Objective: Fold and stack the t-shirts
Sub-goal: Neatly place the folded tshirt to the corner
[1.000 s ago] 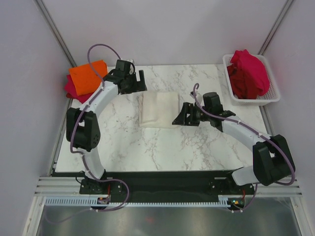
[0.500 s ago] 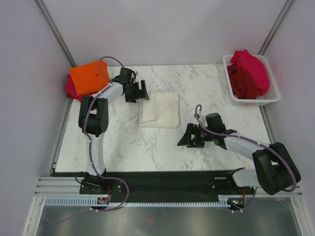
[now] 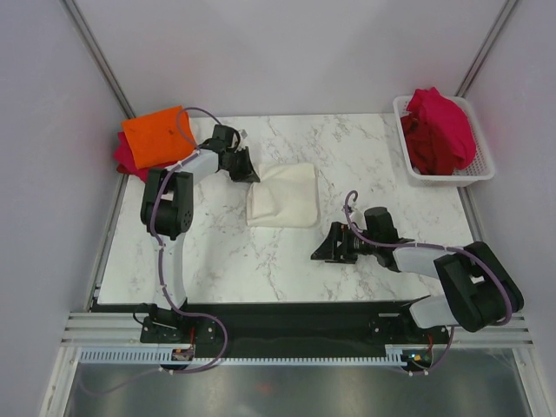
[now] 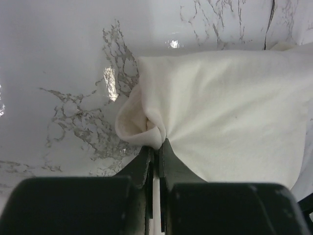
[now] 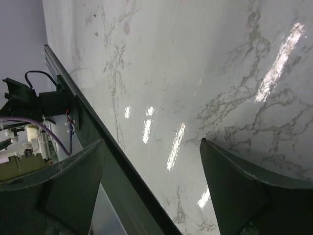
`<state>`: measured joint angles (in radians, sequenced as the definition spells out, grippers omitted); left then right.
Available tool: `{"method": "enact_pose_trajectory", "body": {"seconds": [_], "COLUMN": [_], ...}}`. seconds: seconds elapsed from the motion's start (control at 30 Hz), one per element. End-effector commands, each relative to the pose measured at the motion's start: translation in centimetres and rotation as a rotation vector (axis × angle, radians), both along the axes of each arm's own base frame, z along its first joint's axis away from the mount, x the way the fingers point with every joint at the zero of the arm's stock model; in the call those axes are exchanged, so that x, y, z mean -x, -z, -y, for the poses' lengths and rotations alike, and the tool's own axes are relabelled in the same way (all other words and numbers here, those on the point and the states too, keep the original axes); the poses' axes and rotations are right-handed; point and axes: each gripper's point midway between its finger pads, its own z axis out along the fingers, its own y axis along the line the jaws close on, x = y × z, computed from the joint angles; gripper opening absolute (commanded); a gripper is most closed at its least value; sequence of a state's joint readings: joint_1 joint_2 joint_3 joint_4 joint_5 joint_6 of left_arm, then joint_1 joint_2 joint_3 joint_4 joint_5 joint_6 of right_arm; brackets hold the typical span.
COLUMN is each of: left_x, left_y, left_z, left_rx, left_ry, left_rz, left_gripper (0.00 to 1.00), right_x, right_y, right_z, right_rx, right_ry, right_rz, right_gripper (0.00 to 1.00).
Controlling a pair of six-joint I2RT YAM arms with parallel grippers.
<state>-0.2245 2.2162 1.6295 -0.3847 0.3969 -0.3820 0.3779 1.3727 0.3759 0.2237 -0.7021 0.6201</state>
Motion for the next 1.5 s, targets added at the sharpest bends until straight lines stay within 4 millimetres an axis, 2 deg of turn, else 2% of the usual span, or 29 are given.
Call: {"method": "enact_pose_trajectory", "body": {"seconds": [0.0,0.07,0.17,0.2,0.27,0.37,0.6,0.73,0.8,0.9,0.93,0.97,1.0,1.03,1.1,1.13,1.17,1.23,1.27,1.3,1.33,1.37,1.43,1.47], "left_x": [0.9,0.8,0.2,0.2,-0.7,-1.3,-2.8,-3.6,-4.2,-4.8,-5.3,-5.6,-6.0,-6.3,-6.7,-6.7,-6.9,-7.2,-7.4,-7.7,-8.1,-8.2,-8.7,-9.1], "left_y": [0.6,-0.6,-4.2,-5.0,-8.2,-11.1,-14.0,-16.3,-18.9,-21.3,-23.4,-24.2,-24.6,-27.1,-28.4,-30.1,-30.6,-31.7,-31.8,-31.9,-31.1,-30.4,-29.2,-27.3], "left_z": [1.5,1.5,1.0,0.7,-0.3,-1.8,-6.3,-7.8,-8.4,-8.7,-8.7,-10.9,-11.5,-12.0,-13.9,-14.3,-15.9,-17.6,-19.9,-21.2,-22.5,-25.3,-27.8,-30.2], "left_rx": [0.075,0.098,0.124,0.126,0.140,0.149,0.120,0.108,0.107,0.134,0.137,0.133,0.141,0.149,0.166,0.181,0.183,0.210,0.212,0.227,0.245,0.257,0.286,0.293], "left_ry": [0.046,0.055,0.044,0.038,0.021,0.007,-0.040,-0.065,-0.072,-0.077,-0.077,-0.125,-0.141,-0.150,-0.201,-0.202,-0.237,-0.269,-0.310,-0.340,-0.363,-0.416,-0.469,-0.522], "left_rz": [-0.038,-0.024,0.034,0.036,0.091,0.119,0.139,0.174,0.211,0.251,0.299,0.301,0.303,0.358,0.374,0.412,0.427,0.459,0.468,0.474,0.454,0.441,0.420,0.387], "left_gripper": [0.02,0.02,0.02,0.02,0.02,0.02,0.02,0.02,0.02,0.02,0.02,0.02,0.02,0.02,0.02,0.02,0.02,0.02,0.02,0.02,0.02,0.02,0.02,0.02], "right_x": [0.6,0.4,0.3,0.3,0.3,0.4,0.4,0.4,0.4,0.4,0.5,0.4,0.5,0.4,0.4,0.5,0.5,0.5,0.5,0.5,0.5,0.5,0.6,0.5], "right_y": [1.7,1.7,1.5,1.5,1.5,1.7,1.9,2.0,2.0,2.1,2.0,2.1,2.1,2.0,2.1,2.1,2.2,2.2,2.2,2.2,2.2,2.2,2.2,2.2], "right_z": [-0.1,-0.1,-0.3,-0.4,-0.4,-0.5,-0.8,-0.8,-0.9,-0.9,-0.9,-0.9,-0.9,-0.9,-0.9,-0.9,-0.9,-0.9,-0.9,-0.9,-1.0,-0.9,-1.0,-1.0], "right_rx": [-0.013,-0.015,-0.010,-0.006,-0.003,-0.003,-0.020,-0.022,-0.024,-0.025,-0.026,-0.026,-0.026,-0.027,-0.026,-0.026,-0.027,-0.027,-0.029,-0.028,-0.029,-0.029,-0.029,-0.032], "right_ry": [0.000,0.001,-0.005,-0.005,-0.005,-0.008,-0.023,-0.022,-0.025,-0.023,-0.026,-0.023,-0.025,-0.025,-0.024,-0.025,-0.026,-0.027,-0.027,-0.027,-0.027,-0.028,-0.029,-0.028], "right_rz": [-0.008,0.008,0.031,0.037,0.044,0.033,0.013,0.011,0.009,0.008,0.007,0.004,0.004,0.007,0.003,0.000,0.000,-0.002,-0.001,-0.001,-0.001,-0.003,-0.004,-0.001], "right_gripper": [0.88,0.88,0.88,0.88,0.88,0.88,0.88,0.89,0.89,0.89,0.89,0.89,0.89,0.89,0.89,0.89,0.89,0.90,0.90,0.90,0.90,0.90,0.90,0.90]}}
